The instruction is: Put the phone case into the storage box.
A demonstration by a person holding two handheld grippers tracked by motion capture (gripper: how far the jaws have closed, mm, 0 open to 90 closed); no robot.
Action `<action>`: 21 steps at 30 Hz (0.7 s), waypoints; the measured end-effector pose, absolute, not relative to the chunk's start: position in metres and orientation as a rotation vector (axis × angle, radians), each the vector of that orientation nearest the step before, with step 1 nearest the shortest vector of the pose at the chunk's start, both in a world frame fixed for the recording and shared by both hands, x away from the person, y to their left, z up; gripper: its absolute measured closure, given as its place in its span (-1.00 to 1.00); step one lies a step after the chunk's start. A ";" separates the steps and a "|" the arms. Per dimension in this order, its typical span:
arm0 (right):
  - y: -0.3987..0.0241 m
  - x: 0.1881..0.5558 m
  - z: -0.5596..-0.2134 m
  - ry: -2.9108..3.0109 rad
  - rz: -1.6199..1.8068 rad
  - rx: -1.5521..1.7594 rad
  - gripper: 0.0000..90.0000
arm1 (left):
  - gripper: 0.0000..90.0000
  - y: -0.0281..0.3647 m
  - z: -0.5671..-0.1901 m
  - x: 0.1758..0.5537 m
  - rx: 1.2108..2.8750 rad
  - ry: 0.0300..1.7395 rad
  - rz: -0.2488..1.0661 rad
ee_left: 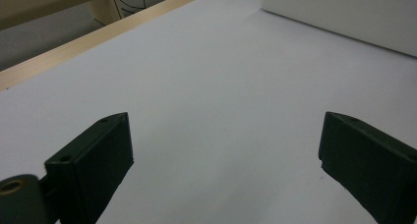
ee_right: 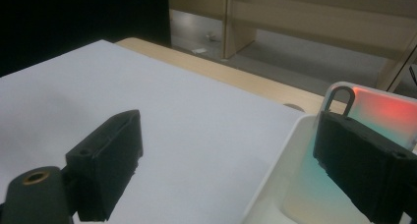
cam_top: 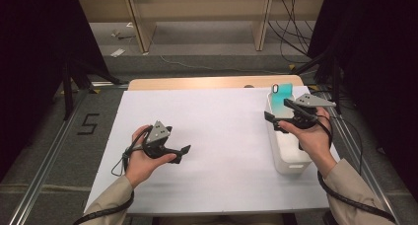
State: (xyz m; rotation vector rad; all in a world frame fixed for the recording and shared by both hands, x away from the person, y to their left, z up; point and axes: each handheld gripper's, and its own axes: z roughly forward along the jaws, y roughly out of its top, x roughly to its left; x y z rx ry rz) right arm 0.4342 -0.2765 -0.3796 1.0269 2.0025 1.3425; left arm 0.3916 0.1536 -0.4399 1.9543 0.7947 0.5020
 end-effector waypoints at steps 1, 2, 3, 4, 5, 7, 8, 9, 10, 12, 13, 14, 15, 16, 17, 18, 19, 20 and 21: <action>-0.277 0.433 -0.380 2.005 1.343 1.025 -0.73 | -0.88 0.153 -0.440 0.392 1.954 0.794 0.502; -0.277 0.432 -0.380 2.008 1.342 1.021 -0.73 | -0.88 0.153 -0.440 0.392 1.955 0.794 0.502; -0.277 0.430 -0.381 2.009 1.344 1.020 -0.73 | -0.88 0.153 -0.440 0.392 1.955 0.795 0.501; -0.278 0.429 -0.382 2.010 1.345 1.018 -0.73 | -0.88 0.153 -0.440 0.392 1.954 0.795 0.500; -0.278 0.428 -0.382 2.012 1.347 1.017 -0.73 | -0.88 0.153 -0.440 0.392 1.953 0.795 0.500; -0.280 0.426 -0.382 2.014 1.348 1.014 -0.73 | -0.88 0.153 -0.440 0.392 1.952 0.797 0.499; -0.281 0.425 -0.383 2.018 1.347 1.010 -0.74 | -0.88 0.153 -0.440 0.392 1.952 0.797 0.499; -0.281 0.424 -0.383 2.018 1.349 1.009 -0.73 | -0.88 0.153 -0.440 0.391 1.953 0.797 0.499; -0.282 0.423 -0.384 2.022 1.349 1.007 -0.74 | -0.88 0.153 -0.440 0.392 1.953 0.796 0.500; -0.283 0.421 -0.385 2.022 1.355 1.008 -0.73 | -0.88 0.153 -0.440 0.392 1.952 0.796 0.500; -0.283 0.421 -0.385 2.024 1.358 1.010 -0.73 | -0.88 0.153 -0.440 0.392 1.952 0.796 0.501; -0.284 0.419 -0.385 2.027 1.358 1.009 -0.73 | -0.88 0.153 -0.440 0.392 1.952 0.796 0.501; -0.284 0.419 -0.385 2.024 1.359 1.004 -0.73 | -0.88 0.154 -0.440 0.392 1.953 0.794 0.503; -0.284 0.418 -0.385 2.028 1.362 1.001 -0.73 | -0.88 0.153 -0.440 0.392 1.952 0.794 0.503; -0.284 0.417 -0.385 2.027 1.365 1.002 -0.73 | -0.88 0.154 -0.440 0.392 1.951 0.795 0.503; -0.285 0.416 -0.385 2.027 1.366 1.000 -0.73 | -0.88 0.154 -0.440 0.392 1.952 0.795 0.503; -0.285 0.416 -0.385 2.027 1.364 0.997 -0.74 | -0.88 0.154 -0.440 0.392 1.953 0.794 0.503; -0.286 0.415 -0.385 2.026 1.363 0.993 -0.74 | -0.88 0.153 -0.440 0.392 1.953 0.795 0.502; -0.286 0.415 -0.385 2.027 1.362 0.993 -0.74 | -0.88 0.153 -0.440 0.392 1.953 0.795 0.501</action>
